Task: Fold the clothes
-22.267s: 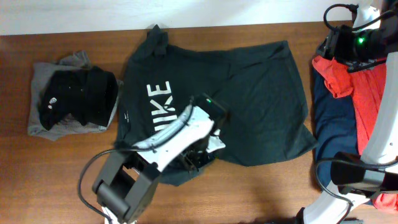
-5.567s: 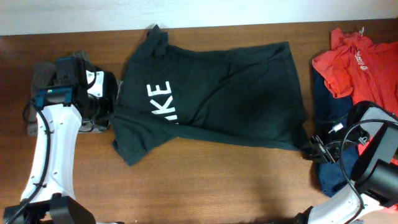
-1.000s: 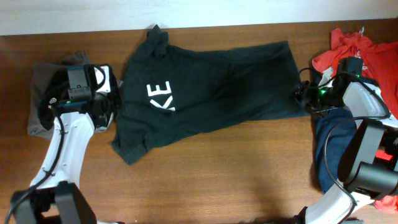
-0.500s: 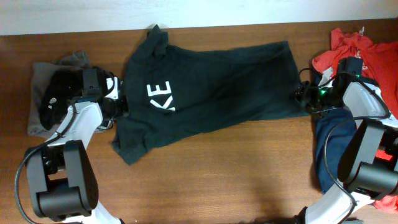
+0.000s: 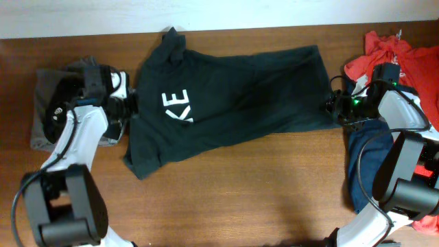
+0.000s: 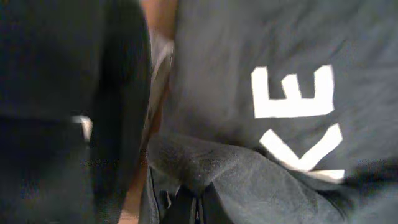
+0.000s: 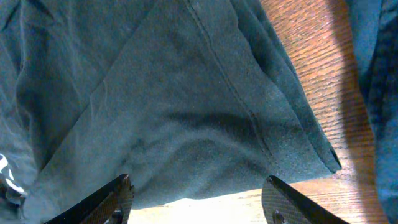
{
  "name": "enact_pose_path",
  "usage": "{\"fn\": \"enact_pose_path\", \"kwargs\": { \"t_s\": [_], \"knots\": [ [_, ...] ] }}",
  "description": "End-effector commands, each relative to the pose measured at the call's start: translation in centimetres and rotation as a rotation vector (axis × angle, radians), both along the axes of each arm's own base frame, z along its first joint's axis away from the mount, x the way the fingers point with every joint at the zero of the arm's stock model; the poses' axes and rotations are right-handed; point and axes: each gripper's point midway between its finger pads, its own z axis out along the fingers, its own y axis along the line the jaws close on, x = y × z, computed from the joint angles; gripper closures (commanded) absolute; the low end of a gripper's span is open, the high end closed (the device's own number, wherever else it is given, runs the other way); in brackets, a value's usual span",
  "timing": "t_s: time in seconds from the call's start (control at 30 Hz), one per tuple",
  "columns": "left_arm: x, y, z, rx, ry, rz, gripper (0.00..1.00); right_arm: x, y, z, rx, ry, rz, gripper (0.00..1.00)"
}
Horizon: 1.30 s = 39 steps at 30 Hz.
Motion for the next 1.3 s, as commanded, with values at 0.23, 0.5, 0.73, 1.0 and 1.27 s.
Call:
{"fn": "enact_pose_path", "kwargs": {
  "t_s": [0.23,0.5,0.73,1.0,1.27],
  "knots": [
    [1.8,-1.5,4.7,-0.083,-0.152,-0.055,1.00,0.0,0.0,-0.2,-0.015,0.000,0.013,0.29],
    [4.0,-2.1,6.9,-0.108,-0.282,-0.093,1.00,0.1,0.0,-0.2,-0.017,-0.004,0.013,0.29],
    [3.4,-2.2,5.0,-0.118,-0.215,-0.089,0.79,0.2,0.0,-0.1,-0.018,-0.007,0.013,0.29],
    [-0.5,-1.0,1.8,-0.064,-0.005,-0.028,0.42,0.1,-0.1,-0.2,-0.017,-0.003,0.011,0.29],
    [-10.0,0.9,-2.4,0.049,0.406,0.050,0.41,-0.1,-0.2,-0.3,-0.026,0.005,0.008,0.28]
  ]
}}
